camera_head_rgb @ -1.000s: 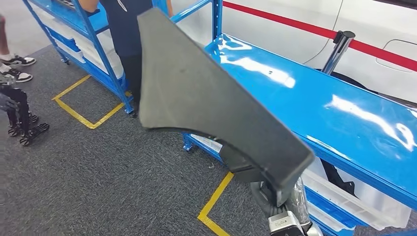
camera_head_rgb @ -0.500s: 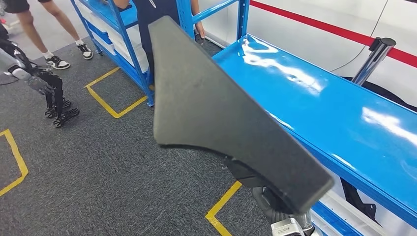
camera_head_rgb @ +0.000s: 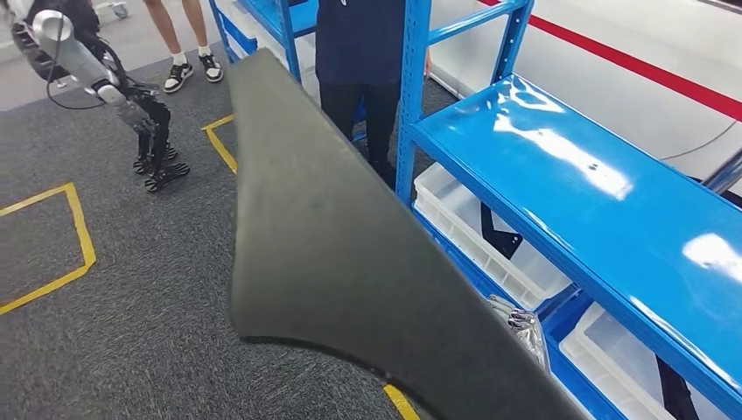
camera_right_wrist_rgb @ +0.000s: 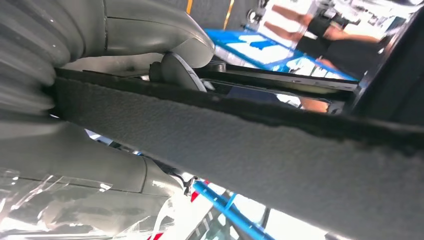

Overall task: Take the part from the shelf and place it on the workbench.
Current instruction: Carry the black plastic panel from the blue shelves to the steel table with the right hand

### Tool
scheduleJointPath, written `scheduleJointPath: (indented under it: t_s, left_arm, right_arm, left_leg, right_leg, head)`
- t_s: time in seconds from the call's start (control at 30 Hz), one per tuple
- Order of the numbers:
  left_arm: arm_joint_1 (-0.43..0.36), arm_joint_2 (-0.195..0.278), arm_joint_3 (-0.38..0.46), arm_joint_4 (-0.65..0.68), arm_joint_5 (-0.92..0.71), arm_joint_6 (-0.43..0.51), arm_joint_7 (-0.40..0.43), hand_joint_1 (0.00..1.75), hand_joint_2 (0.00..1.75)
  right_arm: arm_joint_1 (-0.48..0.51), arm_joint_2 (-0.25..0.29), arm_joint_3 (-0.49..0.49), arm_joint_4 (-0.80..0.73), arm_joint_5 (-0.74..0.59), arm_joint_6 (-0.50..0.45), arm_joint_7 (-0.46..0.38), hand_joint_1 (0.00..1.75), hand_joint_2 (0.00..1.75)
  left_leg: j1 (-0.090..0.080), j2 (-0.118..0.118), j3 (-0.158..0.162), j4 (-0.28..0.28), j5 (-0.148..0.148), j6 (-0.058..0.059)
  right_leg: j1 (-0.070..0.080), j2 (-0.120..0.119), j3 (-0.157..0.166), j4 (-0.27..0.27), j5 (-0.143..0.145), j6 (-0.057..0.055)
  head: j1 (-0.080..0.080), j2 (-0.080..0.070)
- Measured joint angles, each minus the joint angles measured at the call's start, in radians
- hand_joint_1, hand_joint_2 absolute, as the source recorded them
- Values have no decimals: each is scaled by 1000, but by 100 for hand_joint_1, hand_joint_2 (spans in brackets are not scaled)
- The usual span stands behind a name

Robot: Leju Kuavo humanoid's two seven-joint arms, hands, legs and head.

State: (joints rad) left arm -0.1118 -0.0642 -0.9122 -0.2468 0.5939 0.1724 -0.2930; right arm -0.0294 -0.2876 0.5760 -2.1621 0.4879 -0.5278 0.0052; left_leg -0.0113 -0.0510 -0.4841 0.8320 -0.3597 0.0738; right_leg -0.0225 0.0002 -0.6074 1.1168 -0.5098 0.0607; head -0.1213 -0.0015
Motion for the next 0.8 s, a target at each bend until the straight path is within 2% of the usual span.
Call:
scheduleJointPath:
  t_s: [0.07,0.1,0.13,0.2,0.23,0.27,0.3,0.33,0.37,0.4,0.43,0.47,0.5,0.57,0.6,0.63,0.67,0.7,0.73,0.77,0.8]
  left_arm:
    - [-1,0,-3,0,-3,1,1,0,175]
    - [-2,0,-5,0,-6,1,2,0,175]
    - [-3,0,-8,0,-10,2,5,0,175]
    - [-2,0,-17,0,-17,3,12,0,175]
    - [0,0,-21,0,-19,4,15,0,175]
    - [1,0,-24,0,-20,4,16,0,175]
    - [1,0,-26,0,-21,3,17,0,175]
    - [-1,0,-27,0,-21,2,16,0,175]
    - [-3,0,-29,0,-23,2,13,0,175]
    - [-5,0,-30,0,-24,0,9,0,175]
    - [-7,0,-32,0,-26,0,6,0,175]
    - [-8,0,-34,0,-28,-1,2,0,175]
    - [-8,0,-38,0,-29,-2,0,0,175]
    - [-8,0,-45,0,-33,-3,0,0,175]
    - [-9,0,-47,0,-34,-3,-1,0,175]
    - [-10,0,-48,0,-35,-3,-1,0,175]
    - [-11,0,-49,0,-35,-3,-1,0,175]
    - [-10,0,-50,0,-35,-2,-1,0,175]
    - [-8,0,-51,0,-35,-2,-1,0,175]
    - [-7,0,-52,0,-35,-2,-1,0,175]
    - [-6,0,-52,0,-34,-2,-1,0,175]
  right_arm:
    - [0,0,0,0,5,0,0,175,175]
    - [0,0,0,0,7,-1,-1,175,175]
    - [0,0,0,0,8,-2,-1,175,175]
    - [-2,0,-1,0,12,-4,0,175,175]
    - [-3,0,-2,0,14,-4,0,175,175]
    - [-3,0,-3,0,15,-5,1,175,175]
    - [-3,0,-5,0,16,-6,2,175,175]
    - [-2,0,-6,0,17,-7,4,175,175]
    - [-2,0,-7,0,17,-7,5,175,175]
    - [-1,0,-7,0,18,-8,6,175,175]
    - [-1,0,-7,0,18,-8,7,175,175]
    - [-1,0,-8,0,18,-8,8,175,175]
    - [-1,0,-8,0,17,-7,9,175,175]
    - [-2,0,-8,0,17,-7,11,175,175]
    - [-2,0,-8,0,17,-6,13,175,175]
    - [-1,0,-8,0,17,-6,14,175,175]
    - [-1,0,-9,0,16,-6,15,175,175]
    - [-1,0,-9,0,16,-6,15,175,175]
    - [-2,0,-10,0,16,-6,16,175,175]
    - [-2,0,-10,0,16,-6,16,175,175]
    - [-2,0,-11,0,16,-6,16,175,175]
  left_leg:
    - [1,-26,3,2,-3,-5]
    - [0,-37,1,3,-5,-9]
    - [-1,-48,-1,4,-5,-12]
    - [1,-67,-7,4,-5,-20]
    - [1,-62,-12,11,-10,-24]
    - [2,-45,-25,37,-26,-29]
    - [1,-23,-51,88,-55,-34]
    - [2,4,-87,164,-92,-39]
    - [3,19,-130,254,-131,-42]
    - [5,26,-168,332,-159,-45]
    - [7,29,-190,376,-169,-45]
    - [8,31,-188,374,-158,-45]
    - [8,36,-163,324,-129,-42]
    - [0,75,-75,154,-57,-31]
    - [-5,97,-37,80,-33,-25]
    - [-10,114,-16,34,-21,-20]
    - [-14,117,-9,13,-17,-18]
    - [-14,108,-6,3,-16,-16]
    - [-13,98,-4,-1,-13,-13]
    - [-11,87,-1,-6,-10,-10]
    - [-8,76,3,-10,-6,-5]
  right_leg:
    - [-5,41,68,-160,82,0]
    - [-7,61,93,-219,106,-2]
    - [-8,73,106,-251,114,-5]
    - [-8,59,111,-262,113,-15]
    - [-7,48,113,-264,113,-21]
    - [-7,36,114,-266,113,-27]
    - [-7,24,116,-267,114,-33]
    - [-5,13,117,-268,113,-38]
    - [-4,0,118,-268,111,-42]
    - [-2,-13,119,-268,109,-44]
    - [-2,-25,120,-268,108,-45]
    - [-1,-36,123,-268,106,-45]
    - [-1,-45,126,-268,104,-45]
    - [1,-62,134,-268,99,-41]
    - [2,-69,135,-268,96,-37]
    - [4,-77,136,-268,95,-34]
    - [7,-86,136,-269,94,-30]
    - [7,-96,137,-270,93,-25]
    - [6,-95,138,-268,88,-21]
    - [4,-83,133,-253,74,-17]
    - [2,-63,117,-215,49,-13]
  head:
    - [0,0]
    - [0,0]
    - [0,0]
    - [0,0]
    - [0,0]
    - [0,0]
    - [0,0]
    - [-1,0]
    - [-1,0]
    - [0,0]
    - [0,0]
    - [0,0]
    - [0,0]
    - [-1,0]
    - [-1,0]
    - [-1,0]
    - [-1,0]
    - [-1,0]
    - [0,0]
    - [0,0]
    - [0,0]
